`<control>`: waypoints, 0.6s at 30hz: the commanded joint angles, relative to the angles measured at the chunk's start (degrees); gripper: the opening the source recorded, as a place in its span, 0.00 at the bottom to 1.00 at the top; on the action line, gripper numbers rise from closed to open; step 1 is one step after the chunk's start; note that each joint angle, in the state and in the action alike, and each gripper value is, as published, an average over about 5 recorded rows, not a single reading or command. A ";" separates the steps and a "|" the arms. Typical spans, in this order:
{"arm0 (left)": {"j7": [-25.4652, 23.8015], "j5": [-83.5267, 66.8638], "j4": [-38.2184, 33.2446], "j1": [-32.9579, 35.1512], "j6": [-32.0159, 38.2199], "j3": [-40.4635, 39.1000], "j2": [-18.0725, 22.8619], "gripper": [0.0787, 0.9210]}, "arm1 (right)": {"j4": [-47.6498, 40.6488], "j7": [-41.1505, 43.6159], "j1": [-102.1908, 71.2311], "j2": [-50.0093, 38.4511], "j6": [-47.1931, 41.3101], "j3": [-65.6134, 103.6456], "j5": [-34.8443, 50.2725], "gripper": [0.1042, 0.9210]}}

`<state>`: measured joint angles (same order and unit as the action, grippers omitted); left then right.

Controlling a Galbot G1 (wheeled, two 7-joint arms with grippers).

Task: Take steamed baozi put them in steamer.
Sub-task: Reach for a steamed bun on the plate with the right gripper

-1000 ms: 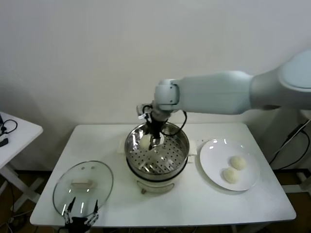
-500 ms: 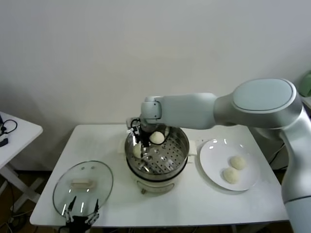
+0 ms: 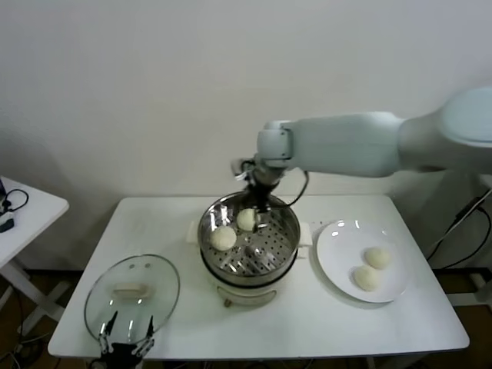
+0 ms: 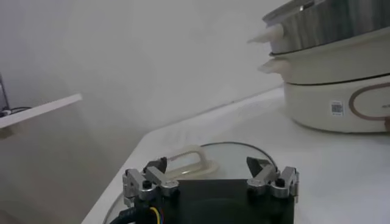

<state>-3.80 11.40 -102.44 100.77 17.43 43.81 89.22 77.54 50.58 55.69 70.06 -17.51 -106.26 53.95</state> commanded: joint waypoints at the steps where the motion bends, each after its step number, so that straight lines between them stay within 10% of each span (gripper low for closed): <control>1: 0.01 0.07 -0.14 0.27 0.09 -0.10 0.08 0.88 | 14.14 1.89 12.35 -20.54 1.71 -14.57 -6.12 0.88; 18: 0.31 1.41 0.26 0.76 0.42 0.30 1.37 0.88 | 3.25 -3.88 -21.35 -33.16 2.23 0.52 -32.04 0.88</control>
<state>-3.56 12.63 -102.32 101.43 17.79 43.97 90.42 84.23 47.98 47.39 43.98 -15.69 -111.56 31.80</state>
